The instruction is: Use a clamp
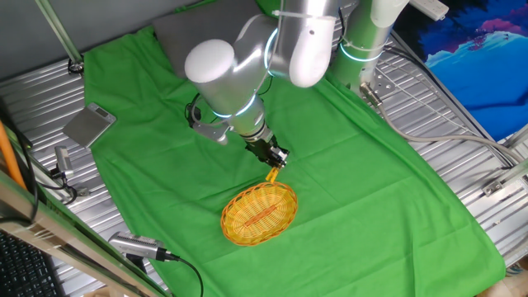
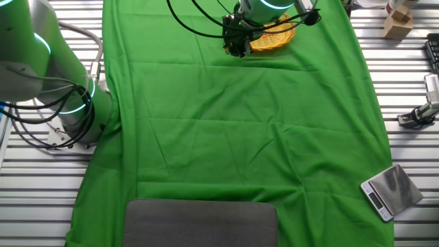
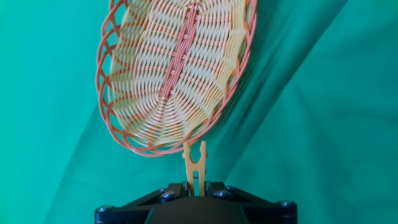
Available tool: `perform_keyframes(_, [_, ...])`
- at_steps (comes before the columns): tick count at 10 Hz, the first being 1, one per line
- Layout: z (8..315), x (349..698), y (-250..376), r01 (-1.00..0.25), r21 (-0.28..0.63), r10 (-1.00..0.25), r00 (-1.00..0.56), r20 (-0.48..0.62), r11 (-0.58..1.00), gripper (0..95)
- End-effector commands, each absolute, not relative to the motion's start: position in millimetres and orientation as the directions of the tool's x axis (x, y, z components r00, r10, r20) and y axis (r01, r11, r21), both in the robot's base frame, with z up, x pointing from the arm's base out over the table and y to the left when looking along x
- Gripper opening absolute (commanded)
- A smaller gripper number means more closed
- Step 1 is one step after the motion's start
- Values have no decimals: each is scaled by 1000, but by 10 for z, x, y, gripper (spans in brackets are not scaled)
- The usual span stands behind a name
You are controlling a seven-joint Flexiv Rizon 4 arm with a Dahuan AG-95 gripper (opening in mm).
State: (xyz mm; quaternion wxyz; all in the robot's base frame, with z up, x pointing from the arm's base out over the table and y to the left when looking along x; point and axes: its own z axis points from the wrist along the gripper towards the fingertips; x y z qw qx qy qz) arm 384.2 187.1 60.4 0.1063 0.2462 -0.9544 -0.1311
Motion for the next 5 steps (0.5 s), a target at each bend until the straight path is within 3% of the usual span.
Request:
perform_keyframes(1, [573, 3881, 1856, -451, 290, -503, -853, 139, 844, 0])
perform_keyframes(5, [582, 3938, 1840, -471, 256, -514, -846, 141, 844, 0])
